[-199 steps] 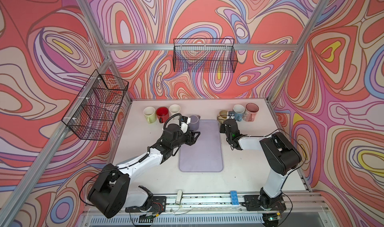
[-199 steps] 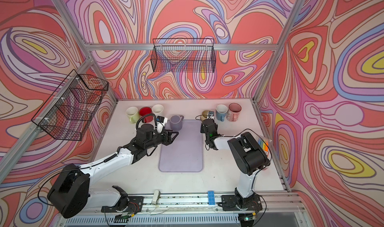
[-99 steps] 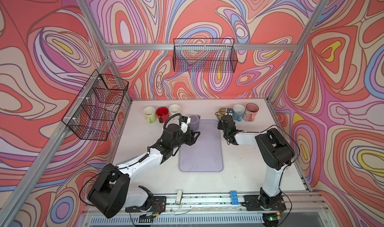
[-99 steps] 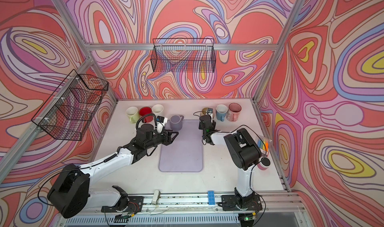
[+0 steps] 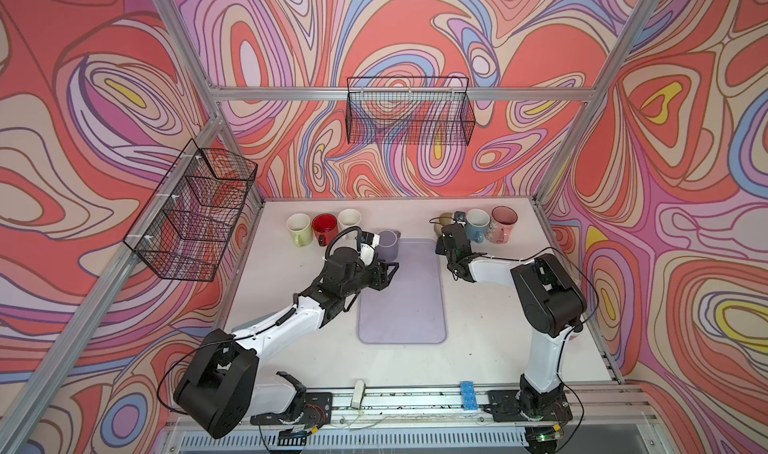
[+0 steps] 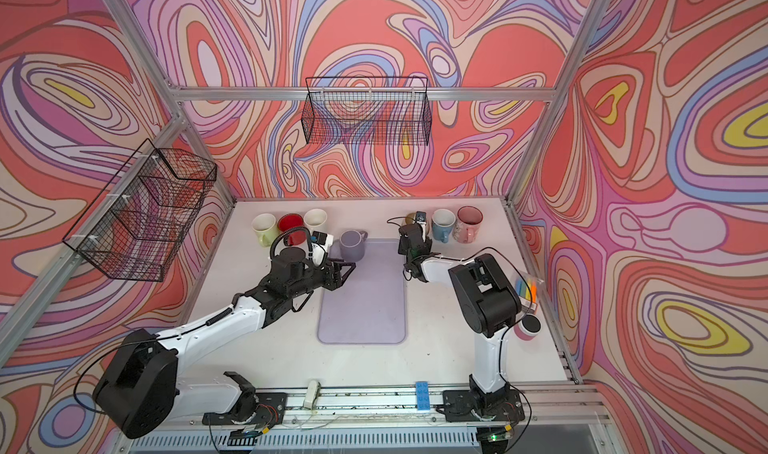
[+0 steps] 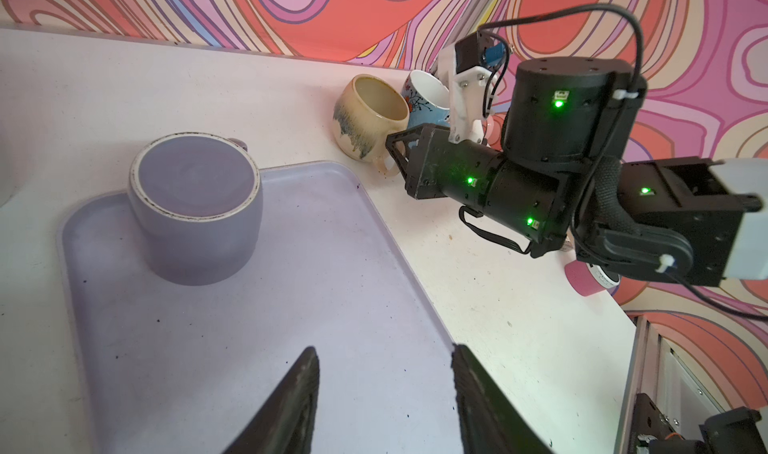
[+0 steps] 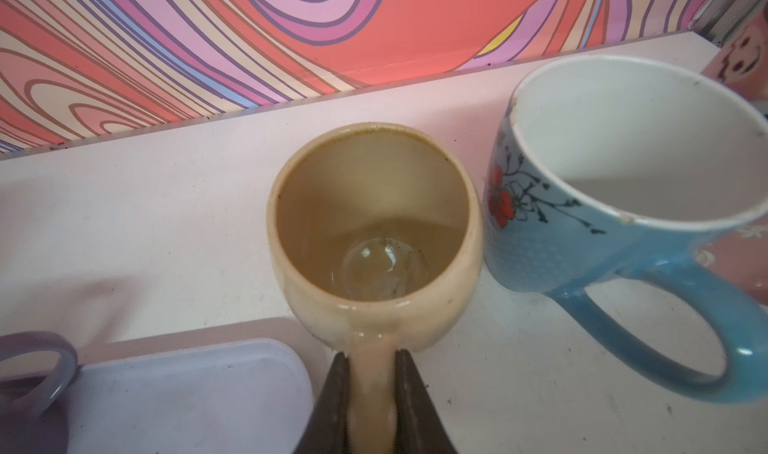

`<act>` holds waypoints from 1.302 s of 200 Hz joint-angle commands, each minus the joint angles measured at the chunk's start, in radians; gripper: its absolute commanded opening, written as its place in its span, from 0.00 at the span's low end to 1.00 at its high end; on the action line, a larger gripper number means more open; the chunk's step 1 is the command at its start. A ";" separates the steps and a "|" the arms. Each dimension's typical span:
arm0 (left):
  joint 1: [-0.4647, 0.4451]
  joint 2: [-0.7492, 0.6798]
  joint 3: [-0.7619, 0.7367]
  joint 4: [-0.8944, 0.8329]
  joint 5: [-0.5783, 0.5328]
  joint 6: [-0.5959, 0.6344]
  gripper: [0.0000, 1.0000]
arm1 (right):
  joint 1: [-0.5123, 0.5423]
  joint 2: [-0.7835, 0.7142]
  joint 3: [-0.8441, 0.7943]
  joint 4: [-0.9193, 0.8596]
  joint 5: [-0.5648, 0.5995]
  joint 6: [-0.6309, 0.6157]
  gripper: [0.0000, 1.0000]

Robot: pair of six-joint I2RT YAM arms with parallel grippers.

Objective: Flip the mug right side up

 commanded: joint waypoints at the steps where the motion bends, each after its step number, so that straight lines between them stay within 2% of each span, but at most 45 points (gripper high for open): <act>1: 0.005 -0.009 -0.014 0.012 0.004 0.008 0.54 | -0.032 0.060 -0.005 -0.237 -0.046 0.012 0.00; 147: 0.005 -0.022 -0.027 0.020 -0.004 0.005 0.54 | -0.035 0.010 -0.003 -0.326 -0.035 -0.007 0.00; 169: 0.006 -0.030 -0.027 0.014 -0.009 0.008 0.55 | -0.035 -0.006 0.010 -0.338 -0.050 -0.034 0.16; 189: 0.007 -0.042 -0.023 0.005 -0.016 0.014 0.56 | -0.034 -0.025 0.034 -0.361 -0.065 -0.066 0.23; 225: 0.022 -0.068 -0.026 -0.013 -0.019 0.016 0.58 | -0.033 -0.079 0.086 -0.422 -0.095 -0.124 0.29; 260: 0.041 -0.096 -0.036 -0.025 -0.019 0.014 0.58 | -0.032 -0.117 0.135 -0.481 -0.091 -0.166 0.30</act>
